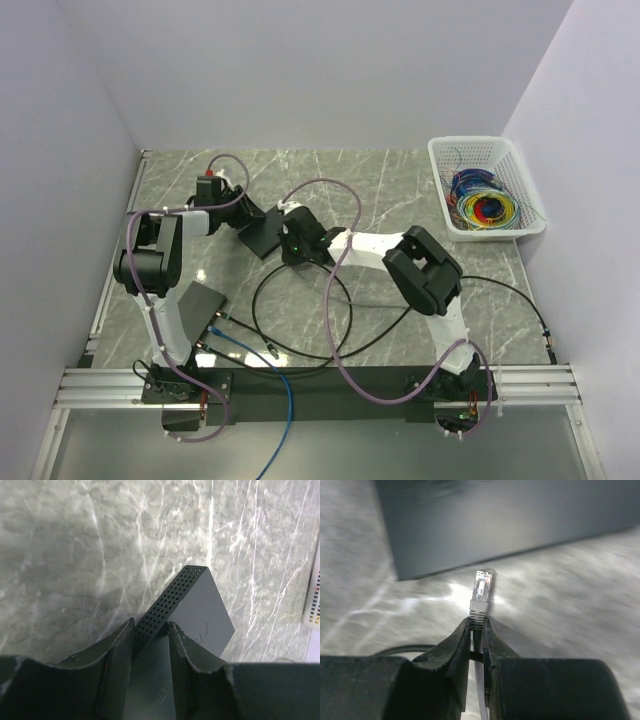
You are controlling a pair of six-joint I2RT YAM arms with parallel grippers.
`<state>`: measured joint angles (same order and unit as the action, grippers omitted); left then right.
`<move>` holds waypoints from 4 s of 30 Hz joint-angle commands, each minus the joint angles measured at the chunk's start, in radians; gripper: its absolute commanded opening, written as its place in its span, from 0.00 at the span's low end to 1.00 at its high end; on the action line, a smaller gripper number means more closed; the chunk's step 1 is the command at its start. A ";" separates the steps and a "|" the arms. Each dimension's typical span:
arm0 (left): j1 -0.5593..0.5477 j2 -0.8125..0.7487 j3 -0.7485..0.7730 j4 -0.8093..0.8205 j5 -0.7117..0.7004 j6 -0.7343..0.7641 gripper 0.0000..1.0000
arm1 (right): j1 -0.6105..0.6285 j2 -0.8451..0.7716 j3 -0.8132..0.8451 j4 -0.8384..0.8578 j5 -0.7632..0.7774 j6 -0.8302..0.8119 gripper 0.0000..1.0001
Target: Insert the plug into the switch port
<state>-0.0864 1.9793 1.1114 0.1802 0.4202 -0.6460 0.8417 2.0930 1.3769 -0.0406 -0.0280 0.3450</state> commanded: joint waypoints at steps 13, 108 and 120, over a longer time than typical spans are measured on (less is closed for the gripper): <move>-0.012 0.023 0.008 0.034 0.092 0.023 0.40 | -0.013 -0.077 -0.018 0.031 0.042 -0.078 0.00; -0.038 0.030 -0.021 0.044 0.187 0.095 0.35 | -0.009 -0.011 0.016 0.163 0.115 -0.139 0.00; -0.072 0.049 -0.091 0.042 0.221 0.095 0.35 | -0.041 0.025 0.113 0.188 0.102 -0.164 0.00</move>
<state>-0.1043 2.0094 1.0737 0.3294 0.5148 -0.5522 0.8364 2.0991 1.4029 -0.0475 0.0296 0.2039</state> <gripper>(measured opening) 0.351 0.178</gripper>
